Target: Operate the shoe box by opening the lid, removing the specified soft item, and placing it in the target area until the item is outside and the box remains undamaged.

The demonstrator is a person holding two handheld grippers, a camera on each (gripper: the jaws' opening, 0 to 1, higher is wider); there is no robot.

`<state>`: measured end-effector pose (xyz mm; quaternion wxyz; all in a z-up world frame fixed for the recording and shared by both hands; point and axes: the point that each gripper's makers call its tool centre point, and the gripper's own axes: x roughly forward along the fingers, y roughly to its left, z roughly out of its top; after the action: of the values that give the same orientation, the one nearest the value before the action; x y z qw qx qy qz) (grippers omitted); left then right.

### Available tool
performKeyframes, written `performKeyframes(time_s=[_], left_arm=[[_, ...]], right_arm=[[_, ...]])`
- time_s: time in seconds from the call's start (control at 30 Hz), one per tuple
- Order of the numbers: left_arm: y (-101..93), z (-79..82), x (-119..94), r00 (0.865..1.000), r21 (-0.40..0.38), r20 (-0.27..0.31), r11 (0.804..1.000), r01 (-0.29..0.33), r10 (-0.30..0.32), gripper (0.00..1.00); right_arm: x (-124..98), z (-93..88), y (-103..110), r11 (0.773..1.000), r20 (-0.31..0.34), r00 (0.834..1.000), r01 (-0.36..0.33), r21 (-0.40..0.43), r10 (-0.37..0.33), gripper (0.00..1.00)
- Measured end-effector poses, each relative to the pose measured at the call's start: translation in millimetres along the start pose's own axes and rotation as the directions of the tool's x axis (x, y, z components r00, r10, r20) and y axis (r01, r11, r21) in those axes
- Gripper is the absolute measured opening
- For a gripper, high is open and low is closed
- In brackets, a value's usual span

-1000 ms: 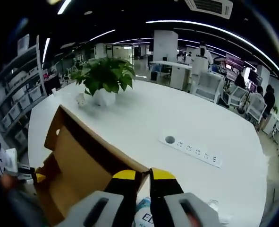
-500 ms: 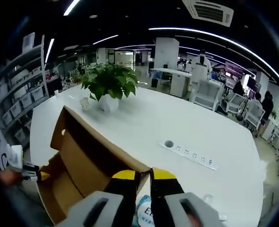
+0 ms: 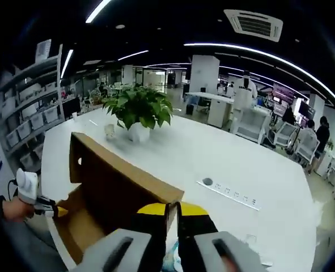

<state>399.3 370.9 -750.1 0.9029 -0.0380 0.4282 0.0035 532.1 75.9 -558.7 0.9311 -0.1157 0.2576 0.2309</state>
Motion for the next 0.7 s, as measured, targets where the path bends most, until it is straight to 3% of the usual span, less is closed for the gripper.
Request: performKeyframes(time_s=[0.03, 0.13, 0.7], left_arm=[[-0.4, 0.2, 0.2, 1.000, 0.003, 0.001, 1.000, -0.001, 0.001, 0.04], [-0.1, 0.0, -0.2, 1.000, 0.016, 0.004, 1.000, 0.002, -0.002, 0.04], [0.2, 1.2, 1.9, 1.000, -0.026, -0.005, 1.000, 0.008, -0.008, 0.04]], right_arm=[[0.5, -2.2, -0.9, 1.000, -0.008, 1.000, 0.008, -0.015, -0.008, 0.00], [-1.2, -5.7, -4.3, 0.997, 0.002, 1.000, 0.004, 0.080, -0.004, 0.00], [-24.9, -13.7, 9.8, 0.995, 0.044, 0.998, 0.036, 0.088, -0.040, 0.00]])
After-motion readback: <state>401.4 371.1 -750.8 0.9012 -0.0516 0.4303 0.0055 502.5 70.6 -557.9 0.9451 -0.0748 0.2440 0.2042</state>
